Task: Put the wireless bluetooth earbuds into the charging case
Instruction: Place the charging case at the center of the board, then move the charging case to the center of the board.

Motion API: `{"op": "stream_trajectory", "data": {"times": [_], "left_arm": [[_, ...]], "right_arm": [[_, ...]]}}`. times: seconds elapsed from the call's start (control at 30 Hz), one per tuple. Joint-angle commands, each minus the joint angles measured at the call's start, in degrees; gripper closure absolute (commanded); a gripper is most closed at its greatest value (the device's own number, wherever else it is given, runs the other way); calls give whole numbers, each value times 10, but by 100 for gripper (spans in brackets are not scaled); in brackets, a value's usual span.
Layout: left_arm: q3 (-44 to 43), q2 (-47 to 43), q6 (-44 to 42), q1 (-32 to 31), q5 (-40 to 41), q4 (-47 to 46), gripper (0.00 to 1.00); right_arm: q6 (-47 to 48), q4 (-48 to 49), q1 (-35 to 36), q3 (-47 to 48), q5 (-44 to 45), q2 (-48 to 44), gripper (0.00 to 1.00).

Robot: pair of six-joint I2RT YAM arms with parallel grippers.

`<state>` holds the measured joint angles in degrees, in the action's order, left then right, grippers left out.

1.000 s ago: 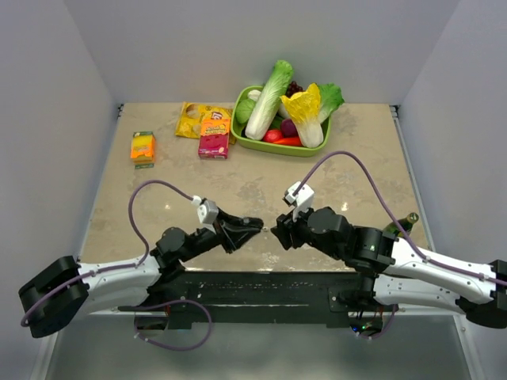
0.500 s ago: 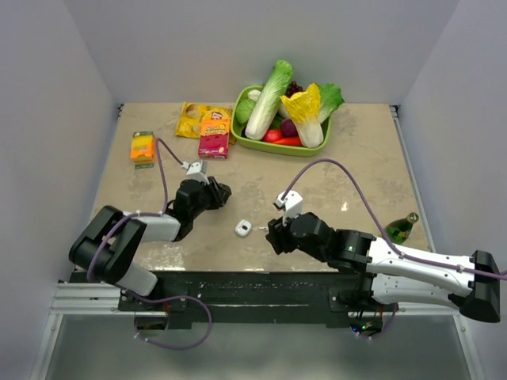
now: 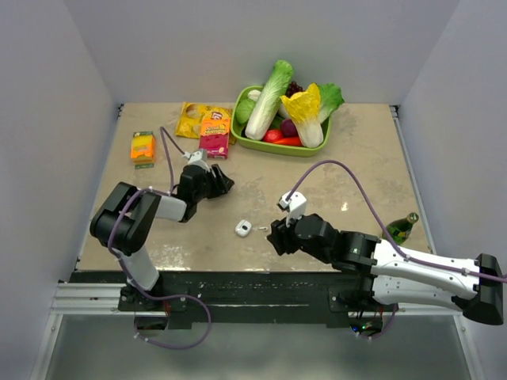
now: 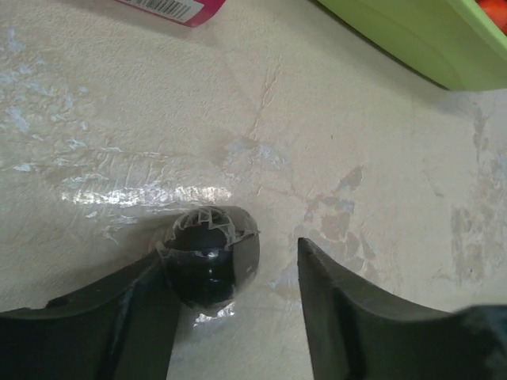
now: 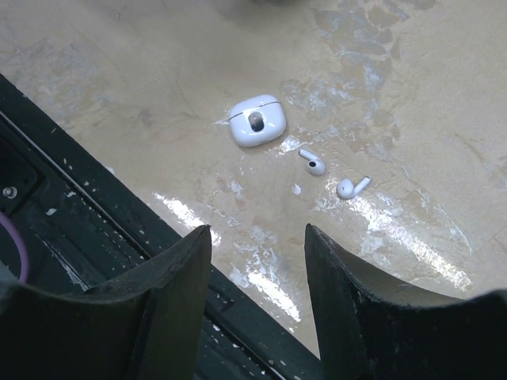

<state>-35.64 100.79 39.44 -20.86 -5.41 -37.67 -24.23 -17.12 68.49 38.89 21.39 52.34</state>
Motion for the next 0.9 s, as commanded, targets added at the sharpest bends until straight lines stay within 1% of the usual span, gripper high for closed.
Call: {"op": "stream_trajectory", "data": {"times": [0.0, 0.03, 0.17, 0.2, 0.27, 0.3, 0.4, 0.43, 0.5, 0.53, 0.57, 0.6, 0.63, 0.7, 0.77, 0.83, 0.87], "left_arm": [[-10, -49, -14, 7, 52, 96, 15], [-6, -61, -15, 7, 70, 108, 0], [19, -134, -13, 8, 123, 172, 0], [22, -167, -12, 8, 144, 202, 0], [38, -206, -3, 6, 161, 226, 0], [43, -241, 2, 5, 177, 246, 0], [52, -288, 57, -14, 229, 302, 0], [52, -293, 87, -27, 238, 317, 0], [48, -298, 118, -45, 278, 360, 0], [43, -299, 145, -70, 295, 376, 0], [30, -297, 153, -80, 315, 403, 0], [22, -293, 163, -87, 326, 440, 0], [13, -293, 198, -99, 338, 465, 0], [2, -297, 212, -102, 328, 487, 0], [13, -320, 217, -103, 304, 477, 0], [28, -346, 216, -104, 293, 452, 0], [53, -379, 208, -104, 276, 413, 0]], "right_arm": [[-5, 0, 0, -4, 10, -11, 46], [-5, -2, 0, -4, 12, -9, 46], [-6, -6, -1, 0, 24, -7, 46], [-6, -6, -1, 1, 28, -7, 46], [-13, -2, -1, 0, 52, -7, 46], [-17, -1, 0, -1, 65, -7, 46], [-43, 6, -1, -4, 115, 0, 46], [-50, 9, -1, -7, 127, 5, 46], [-69, 24, -1, -15, 159, 7, 45], [-75, 30, -1, -20, 169, 8, 44], [-95, 38, 0, -28, 179, 9, 44], [-103, 39, -1, -31, 189, 8, 35], [-110, 42, 0, -35, 203, 7, 31], [-129, 47, 0, -46, 213, 0, 21], [-126, 61, -1, -55, 224, -8, 17], [-114, 64, 0, -56, 224, -11, 16], [-105, 67, -1, -54, 218, -10, 16]]}}
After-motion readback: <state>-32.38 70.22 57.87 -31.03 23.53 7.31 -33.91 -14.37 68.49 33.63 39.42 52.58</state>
